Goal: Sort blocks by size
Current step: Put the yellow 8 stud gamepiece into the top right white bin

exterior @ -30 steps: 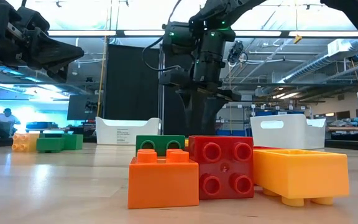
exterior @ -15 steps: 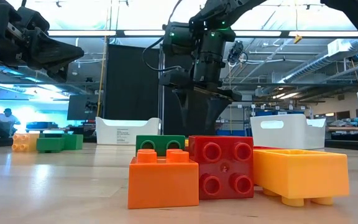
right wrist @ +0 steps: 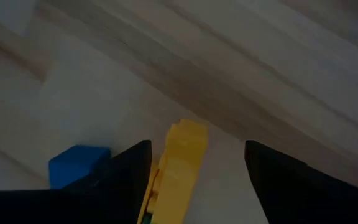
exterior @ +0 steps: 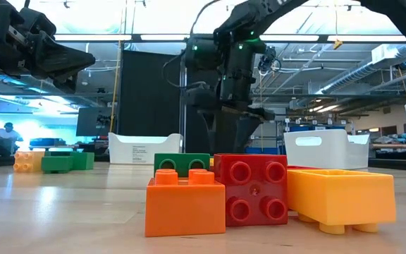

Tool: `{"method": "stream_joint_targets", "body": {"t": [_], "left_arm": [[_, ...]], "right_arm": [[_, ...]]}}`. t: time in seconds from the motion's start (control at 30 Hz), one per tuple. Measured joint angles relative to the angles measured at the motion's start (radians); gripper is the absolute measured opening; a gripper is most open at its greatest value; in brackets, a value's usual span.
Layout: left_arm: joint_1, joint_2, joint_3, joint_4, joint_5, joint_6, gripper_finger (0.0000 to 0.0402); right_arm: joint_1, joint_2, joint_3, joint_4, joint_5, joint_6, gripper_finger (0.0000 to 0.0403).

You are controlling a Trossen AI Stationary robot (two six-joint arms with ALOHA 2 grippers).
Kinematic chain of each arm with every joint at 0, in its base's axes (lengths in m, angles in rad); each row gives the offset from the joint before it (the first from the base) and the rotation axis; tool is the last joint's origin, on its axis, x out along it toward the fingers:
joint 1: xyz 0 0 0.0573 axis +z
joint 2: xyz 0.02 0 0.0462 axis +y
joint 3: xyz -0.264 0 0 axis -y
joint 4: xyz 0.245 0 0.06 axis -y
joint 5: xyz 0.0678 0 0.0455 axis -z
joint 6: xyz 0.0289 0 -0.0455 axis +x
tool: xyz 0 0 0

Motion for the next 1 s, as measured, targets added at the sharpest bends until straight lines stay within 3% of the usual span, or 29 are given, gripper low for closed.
{"method": "stream_joint_targets", "body": {"t": [0.47, 0.63, 0.87, 1.0], "left_arm": [[0.0, 0.0, 0.0, 0.002, 0.0, 0.0, 0.0044], [0.0, 0.0, 0.0, 0.002, 0.0, 0.0, 0.0044], [0.0, 0.0, 0.0, 0.002, 0.0, 0.0, 0.0044], [0.0, 0.0, 0.0, 0.002, 0.0, 0.0, 0.0044]], "right_arm": [[-0.003, 0.005, -0.099, 0.064, -0.013, 0.025, 0.0226], [-0.004, 0.005, -0.123, 0.078, -0.03, 0.045, 0.0188], [-0.005, 0.005, -0.126, 0.081, -0.03, 0.045, 0.0102], [-0.005, 0.004, -0.126, 0.081, -0.031, 0.044, 0.0102]]}}
